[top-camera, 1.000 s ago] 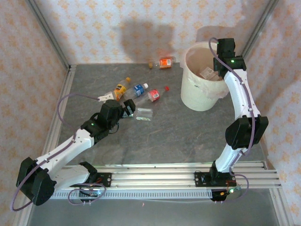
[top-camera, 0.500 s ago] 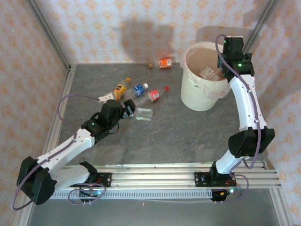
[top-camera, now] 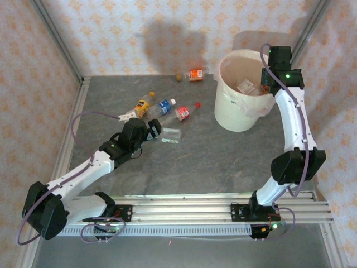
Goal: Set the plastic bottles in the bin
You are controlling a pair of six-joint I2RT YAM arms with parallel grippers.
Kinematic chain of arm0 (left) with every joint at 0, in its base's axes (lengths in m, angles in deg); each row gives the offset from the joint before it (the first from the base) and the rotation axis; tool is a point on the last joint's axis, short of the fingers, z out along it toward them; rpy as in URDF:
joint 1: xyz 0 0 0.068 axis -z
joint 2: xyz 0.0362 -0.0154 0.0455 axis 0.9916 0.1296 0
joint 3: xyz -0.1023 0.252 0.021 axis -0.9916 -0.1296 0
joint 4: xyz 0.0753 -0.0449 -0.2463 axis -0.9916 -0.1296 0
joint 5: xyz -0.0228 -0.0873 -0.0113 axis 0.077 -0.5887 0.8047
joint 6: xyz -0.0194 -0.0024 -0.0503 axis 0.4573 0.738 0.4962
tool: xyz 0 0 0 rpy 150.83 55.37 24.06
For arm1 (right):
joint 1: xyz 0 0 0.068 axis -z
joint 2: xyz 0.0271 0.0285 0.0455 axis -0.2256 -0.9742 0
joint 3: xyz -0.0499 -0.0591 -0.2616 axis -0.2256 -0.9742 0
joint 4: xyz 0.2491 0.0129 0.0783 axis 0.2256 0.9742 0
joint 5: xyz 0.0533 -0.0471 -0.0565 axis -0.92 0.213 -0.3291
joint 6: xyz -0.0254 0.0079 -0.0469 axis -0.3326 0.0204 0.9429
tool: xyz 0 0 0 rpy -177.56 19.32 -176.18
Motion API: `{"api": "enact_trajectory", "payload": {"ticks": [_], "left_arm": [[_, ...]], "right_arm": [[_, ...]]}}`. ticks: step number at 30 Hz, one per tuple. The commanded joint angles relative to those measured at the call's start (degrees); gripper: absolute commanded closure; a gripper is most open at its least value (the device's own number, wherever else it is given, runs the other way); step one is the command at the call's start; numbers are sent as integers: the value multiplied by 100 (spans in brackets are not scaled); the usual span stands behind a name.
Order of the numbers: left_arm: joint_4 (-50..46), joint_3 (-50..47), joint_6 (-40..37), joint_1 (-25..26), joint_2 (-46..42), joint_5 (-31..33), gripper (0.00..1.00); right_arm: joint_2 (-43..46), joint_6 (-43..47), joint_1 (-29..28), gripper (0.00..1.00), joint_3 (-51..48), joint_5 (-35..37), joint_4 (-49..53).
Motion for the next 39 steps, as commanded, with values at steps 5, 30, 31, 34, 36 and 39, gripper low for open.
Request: {"api": "enact_trajectory", "payload": {"ticks": [5, 30, 31, 34, 36, 39], "left_arm": [[-176, 180, 53, -53, 66, 138, 0], [-910, 1090, -405, -123, 693, 540, 0], [-961, 1136, -440, -139, 717, 571, 0], [-1093, 1283, -569, -205, 815, 616, 0], [-1245, 1440, -724, -284, 919, 626, 0], [-1785, 1920, -1244, -497, 1235, 736, 0]], "right_arm": [[-712, -233, 223, 15, 70, -102, -33], [2990, -1474, 214, 1, -2415, -2470, -1911], [3201, -1551, 214, 1, -2621, -2760, -2035], [3702, -1749, 193, 1, -3152, -3548, -2234], [3974, -1881, 149, 1, -3447, -3900, -2337], [4356, -2051, 69, 1, -3906, -4363, -2529]]}}
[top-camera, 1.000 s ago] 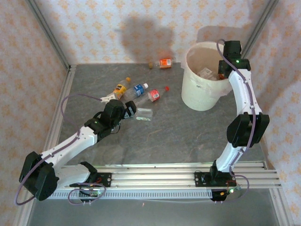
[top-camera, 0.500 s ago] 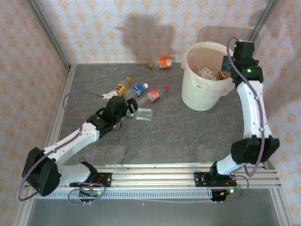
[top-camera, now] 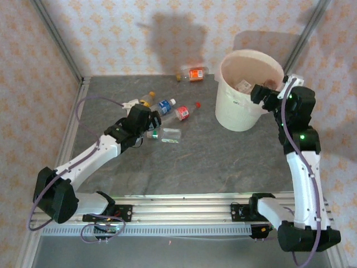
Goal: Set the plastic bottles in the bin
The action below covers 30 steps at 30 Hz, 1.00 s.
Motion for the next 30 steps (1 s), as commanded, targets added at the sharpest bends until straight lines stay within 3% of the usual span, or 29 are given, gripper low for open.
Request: {"api": "enact_trajectory", "payload": {"ticks": [1, 5, 9, 18, 25, 30], "left_arm": [[-931, 696, -870, -252, 351, 460, 0], [-1741, 1536, -1642, -732, 1092, 608, 0], [-1950, 2094, -2164, -1229, 1722, -91, 0], [-2660, 3362, -3878, -1735, 3200, -1615, 0], [-2903, 3818, -4633, -2014, 3955, -1249, 1], [-2956, 4039, -5225, -2048, 4372, -1690, 5]], "right_arm": [[349, -317, -109, 1, -401, -866, -450], [758, -273, -148, 1, -876, -521, -642], [853, -284, -148, 1, -989, -64, -701], [830, -202, -148, 1, -894, 246, -389], [886, -88, -154, 1, -854, 416, -230], [886, -55, -154, 1, -815, 449, -213]]}}
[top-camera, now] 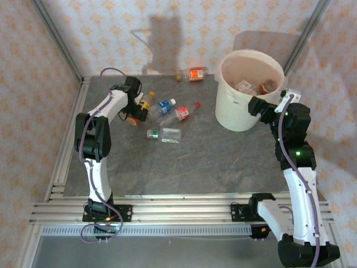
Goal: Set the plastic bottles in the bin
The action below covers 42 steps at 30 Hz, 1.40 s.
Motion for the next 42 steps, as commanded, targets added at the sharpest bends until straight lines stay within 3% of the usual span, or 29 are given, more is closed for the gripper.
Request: {"api": "enact_trajectory", "payload": {"ticks": [1, 3, 11, 17, 26, 30, 35, 42], "left_arm": [[-370, 310, -715, 12, 244, -277, 6], [-471, 415, -867, 18, 411, -47, 9], [-94, 298, -1010, -49, 422, -296, 15], [-1, 68, -1009, -43, 481, -146, 22], [365, -323, -778, -49, 226, -187, 47], [444, -363, -601, -59, -57, -233, 50], [490, -436, -147, -48, -561, -322, 63], [1614, -1412, 848, 89, -2085, -1522, 66]], "right_arm": [[99, 122, -19, 1, 175, 152, 89], [101, 155, -26, 1, 208, 172, 140], [117, 223, -19, 1, 253, 180, 266], [134, 272, -19, 1, 268, 22, 234], [284, 313, -18, 1, 112, -682, -93], [290, 370, -19, 1, 51, -1036, -158], [310, -40, -20, 1, -181, -981, -532], [275, -1010, -21, 1, -607, -1153, -1508]]}}
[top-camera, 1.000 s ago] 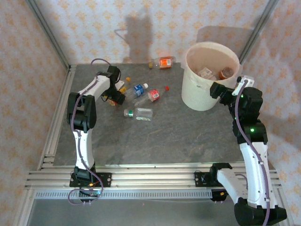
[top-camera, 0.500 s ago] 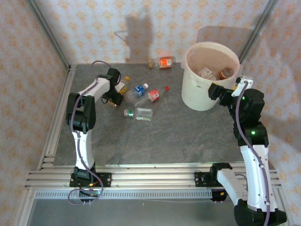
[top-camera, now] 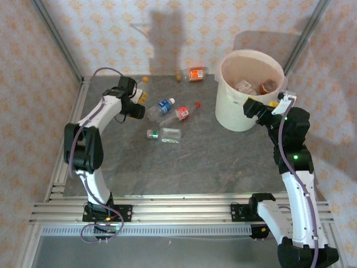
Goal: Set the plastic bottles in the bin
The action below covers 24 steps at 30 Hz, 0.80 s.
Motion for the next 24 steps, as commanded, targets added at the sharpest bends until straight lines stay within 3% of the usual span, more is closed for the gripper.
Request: {"api": "enact_trajectory", "payload": {"ticks": [1, 12, 18, 24], "left_arm": [[803, -331, 752, 154, -826, -735, 67], [2608, -1298, 2247, 1889, -2215, -1931, 67], [3099, -1398, 2371, 2438, -2666, -2358, 67], [3495, -1267, 2476, 2813, -2641, -3007, 67]], "right_arm": [[11, -621, -21, 1, -155, -360, -922], [-462, -1513, -77, 1, -153, -1646, -1580], [-794, -1748, -373, 1, 173, -2570, -1578], [-1049, -2119, -825, 1, 391, -2797, -1940]]}}
